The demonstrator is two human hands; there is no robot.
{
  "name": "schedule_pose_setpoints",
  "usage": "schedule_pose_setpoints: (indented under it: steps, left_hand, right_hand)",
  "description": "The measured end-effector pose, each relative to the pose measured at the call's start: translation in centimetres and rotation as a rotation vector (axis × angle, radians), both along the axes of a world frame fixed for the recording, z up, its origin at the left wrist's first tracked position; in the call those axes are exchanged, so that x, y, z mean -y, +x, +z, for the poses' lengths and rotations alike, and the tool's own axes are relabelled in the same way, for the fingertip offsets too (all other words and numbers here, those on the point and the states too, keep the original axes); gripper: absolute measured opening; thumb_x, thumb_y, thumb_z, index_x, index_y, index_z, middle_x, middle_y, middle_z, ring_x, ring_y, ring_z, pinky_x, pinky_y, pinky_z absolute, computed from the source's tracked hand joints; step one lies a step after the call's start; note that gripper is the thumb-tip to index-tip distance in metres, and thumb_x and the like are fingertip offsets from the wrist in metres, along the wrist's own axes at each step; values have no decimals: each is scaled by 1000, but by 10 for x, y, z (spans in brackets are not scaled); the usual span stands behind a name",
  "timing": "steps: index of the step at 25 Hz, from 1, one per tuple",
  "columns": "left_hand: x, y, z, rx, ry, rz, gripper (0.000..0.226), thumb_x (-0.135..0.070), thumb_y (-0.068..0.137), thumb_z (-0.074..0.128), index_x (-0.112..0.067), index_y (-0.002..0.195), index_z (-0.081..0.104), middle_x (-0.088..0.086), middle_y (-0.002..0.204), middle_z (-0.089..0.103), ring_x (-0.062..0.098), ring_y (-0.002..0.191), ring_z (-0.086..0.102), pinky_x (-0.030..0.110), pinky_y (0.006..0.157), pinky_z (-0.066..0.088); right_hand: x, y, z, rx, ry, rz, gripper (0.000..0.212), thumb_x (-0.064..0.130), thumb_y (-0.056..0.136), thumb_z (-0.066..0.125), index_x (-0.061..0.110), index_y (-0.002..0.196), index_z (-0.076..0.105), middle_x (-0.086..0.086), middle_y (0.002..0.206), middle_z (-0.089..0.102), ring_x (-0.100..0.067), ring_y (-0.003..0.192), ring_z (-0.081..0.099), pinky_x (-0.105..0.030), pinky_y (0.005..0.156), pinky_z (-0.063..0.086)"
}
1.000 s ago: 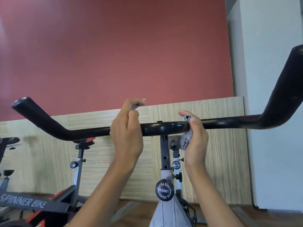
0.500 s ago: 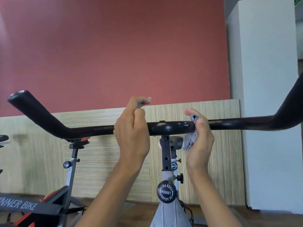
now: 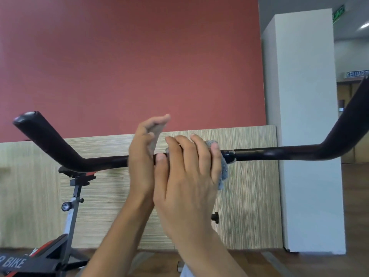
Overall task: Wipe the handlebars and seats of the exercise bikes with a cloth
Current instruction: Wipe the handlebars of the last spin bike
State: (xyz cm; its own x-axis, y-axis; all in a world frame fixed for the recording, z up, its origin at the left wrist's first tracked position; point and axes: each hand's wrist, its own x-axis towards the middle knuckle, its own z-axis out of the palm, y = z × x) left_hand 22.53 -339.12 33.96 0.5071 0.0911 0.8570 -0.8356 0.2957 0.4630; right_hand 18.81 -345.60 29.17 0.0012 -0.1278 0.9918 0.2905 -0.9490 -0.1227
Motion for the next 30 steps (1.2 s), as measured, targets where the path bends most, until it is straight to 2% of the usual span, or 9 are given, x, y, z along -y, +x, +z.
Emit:
schedule_pose_setpoints:
  steps: [3, 5, 8, 12, 15, 18, 24, 27, 30]
  left_hand:
    - [-8, 8, -10, -97, -52, 30, 37, -13, 91, 31, -18, 108, 64, -3, 125, 69, 6, 127, 56, 35, 111, 37]
    - [-1, 7, -15, -112, 14, 112, 37, -18, 90, 34, -23, 110, 66, -11, 126, 67, -2, 125, 54, 25, 107, 36]
    - [12, 0, -16, -161, 108, 168, 41, -9, 99, 33, -31, 113, 65, -19, 130, 61, -13, 124, 47, 2, 93, 31]
    - [19, 0, -25, -105, 44, 203, 45, -10, 97, 32, -28, 119, 66, -19, 135, 59, -12, 128, 45, 2, 98, 33]
    - [23, 5, -25, -94, -38, 180, 50, -8, 89, 30, -22, 122, 65, -13, 137, 60, -2, 134, 45, 12, 107, 33]
    - [23, 0, -21, -184, -42, 163, 55, 4, 84, 29, -11, 125, 62, -3, 144, 55, 10, 143, 39, 28, 117, 30]
    - [11, -18, 1, -424, 236, 238, 60, 15, 83, 29, 6, 140, 46, 13, 159, 33, 24, 153, 16, 59, 122, 12]
    - [6, -28, 18, -534, 410, 301, 60, 9, 88, 30, 3, 146, 39, 13, 161, 29, 26, 154, 14, 58, 123, 9]
    - [8, -34, 46, -788, 562, 419, 71, 3, 80, 29, -14, 148, 42, 0, 161, 31, 12, 153, 14, 45, 125, 7]
  right_hand:
    - [15, 0, -1, -10, -9, 37, 41, 40, 104, 38, 21, 136, 57, 6, 136, 57, -19, 136, 43, -43, 123, 17]
    - [45, 5, -5, -26, 126, 187, 41, 42, 106, 33, 24, 138, 51, 14, 131, 54, -16, 128, 49, -45, 114, 33]
    - [81, 21, -11, -168, 602, 754, 47, 57, 102, 26, 35, 137, 49, 15, 96, 60, -9, 83, 60, -37, 73, 50]
    - [72, 29, -14, -162, 949, 1196, 59, 73, 92, 39, 45, 144, 46, 17, 149, 48, -7, 140, 41, -46, 119, 28]
    - [59, 24, 0, -40, 1135, 1385, 51, 57, 99, 42, 33, 143, 51, 8, 143, 57, -12, 132, 53, -45, 110, 41]
    - [63, 4, 15, -12, 1468, 1428, 47, 45, 99, 48, 18, 135, 60, -1, 108, 70, -18, 96, 69, -36, 80, 58]
    - [72, -24, 64, -353, 1910, 1267, 22, 34, 97, 55, 16, 101, 69, -4, 99, 69, -20, 90, 67, -36, 86, 53]
    - [81, -38, 92, -589, 2020, 1148, 24, 30, 87, 59, 12, 101, 65, -6, 91, 64, -22, 75, 62, -32, 65, 50]
    - [90, -53, 121, -670, 2140, 930, 15, 27, 87, 49, 18, 80, 60, -2, 77, 57, -23, 59, 51, -22, 45, 36]
